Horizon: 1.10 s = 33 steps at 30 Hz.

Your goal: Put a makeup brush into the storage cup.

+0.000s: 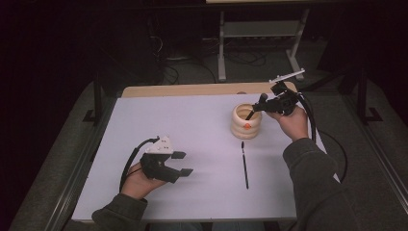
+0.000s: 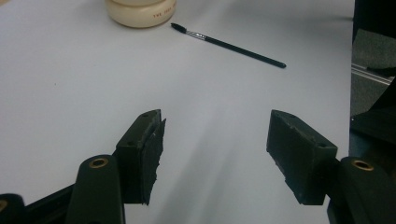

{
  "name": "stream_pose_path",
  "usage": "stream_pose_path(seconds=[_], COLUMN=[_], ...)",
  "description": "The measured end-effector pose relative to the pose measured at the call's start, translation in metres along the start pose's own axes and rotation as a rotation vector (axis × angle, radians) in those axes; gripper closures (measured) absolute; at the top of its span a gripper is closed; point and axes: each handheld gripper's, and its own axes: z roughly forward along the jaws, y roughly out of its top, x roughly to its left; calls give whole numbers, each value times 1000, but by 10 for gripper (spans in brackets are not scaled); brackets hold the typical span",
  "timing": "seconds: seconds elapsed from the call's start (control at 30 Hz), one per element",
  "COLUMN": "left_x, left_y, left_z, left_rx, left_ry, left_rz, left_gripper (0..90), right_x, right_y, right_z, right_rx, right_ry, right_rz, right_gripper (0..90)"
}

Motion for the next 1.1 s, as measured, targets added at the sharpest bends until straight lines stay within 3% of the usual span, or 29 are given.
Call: stream_pose_path(seconds=[0.13,0.57,1.1], left_x=[0,2,3], left_y=[0,-1,-4], left_z=[0,0,-1], left_rx=[1,6,8], left_ry=[1,5,11], left_rz=[-1,-5,-5], left_gripper=[354,351,348], right_x=[-3,-7,2], right_y=[-5,-20,-41], right_z=[0,-11,-25], right_rx=[-8,-50,-46], right_ry=[-1,-9,-19], right_rz=[6,54,52], right_gripper=[736,509,424])
